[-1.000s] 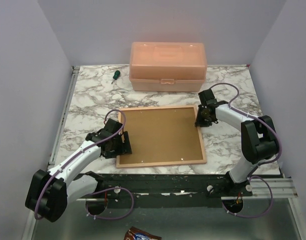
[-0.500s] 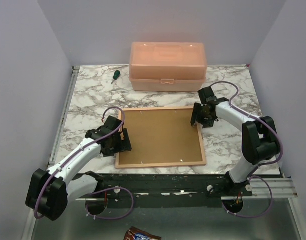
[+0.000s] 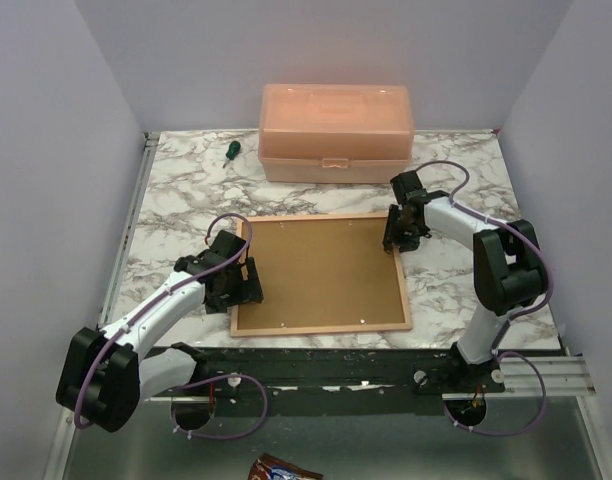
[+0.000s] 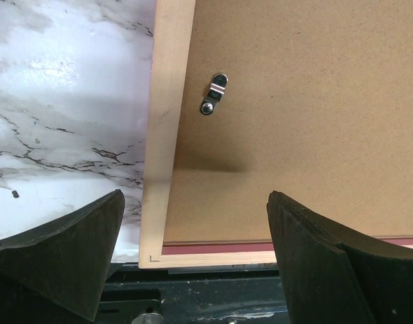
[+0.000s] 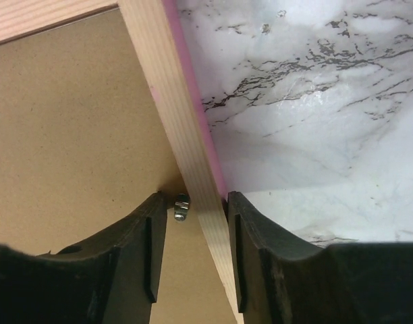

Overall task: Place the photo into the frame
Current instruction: Install the photo frame at the center of the board.

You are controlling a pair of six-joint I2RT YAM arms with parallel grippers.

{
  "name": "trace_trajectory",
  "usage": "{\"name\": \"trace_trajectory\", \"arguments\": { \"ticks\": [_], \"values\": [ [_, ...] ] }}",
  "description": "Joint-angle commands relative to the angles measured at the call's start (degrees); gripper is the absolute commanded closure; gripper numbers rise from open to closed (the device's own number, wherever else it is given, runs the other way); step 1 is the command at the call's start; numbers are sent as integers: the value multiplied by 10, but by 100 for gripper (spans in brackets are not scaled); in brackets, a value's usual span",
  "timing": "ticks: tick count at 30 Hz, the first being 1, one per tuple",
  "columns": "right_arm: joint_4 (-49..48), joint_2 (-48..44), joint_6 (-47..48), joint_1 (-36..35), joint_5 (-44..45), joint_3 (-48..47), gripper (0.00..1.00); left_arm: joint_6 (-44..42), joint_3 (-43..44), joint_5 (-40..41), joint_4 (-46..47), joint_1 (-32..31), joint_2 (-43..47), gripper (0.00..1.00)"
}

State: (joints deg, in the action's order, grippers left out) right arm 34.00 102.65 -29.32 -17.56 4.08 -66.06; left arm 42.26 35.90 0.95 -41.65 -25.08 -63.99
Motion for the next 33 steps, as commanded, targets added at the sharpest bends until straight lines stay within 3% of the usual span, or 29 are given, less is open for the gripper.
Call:
{"name": "trace_trajectory", "arguments": {
  "ticks": [1,10,19,26,29,33],
  "values": [
    [7,6,1,-3,18,13,60,-7,2,14,9,4,-1,11],
    [7,1,1,-2,25,27,87,-9,2,7,17,4,-4,12],
    [14,-22,1,-3,26,35,88,-12,-7,-49,55,0,-4,18],
    [20,-57,-3,-3,23,65,87,17,-5,-68,67,-45,-3,22],
    [25,-66,-2,-2,35,77,83,32,-13,-69,71,-68,2,22],
    [30,-67,-1,1,46,79,51,41,-27,-53,70,-79,5,19]
  ]
}}
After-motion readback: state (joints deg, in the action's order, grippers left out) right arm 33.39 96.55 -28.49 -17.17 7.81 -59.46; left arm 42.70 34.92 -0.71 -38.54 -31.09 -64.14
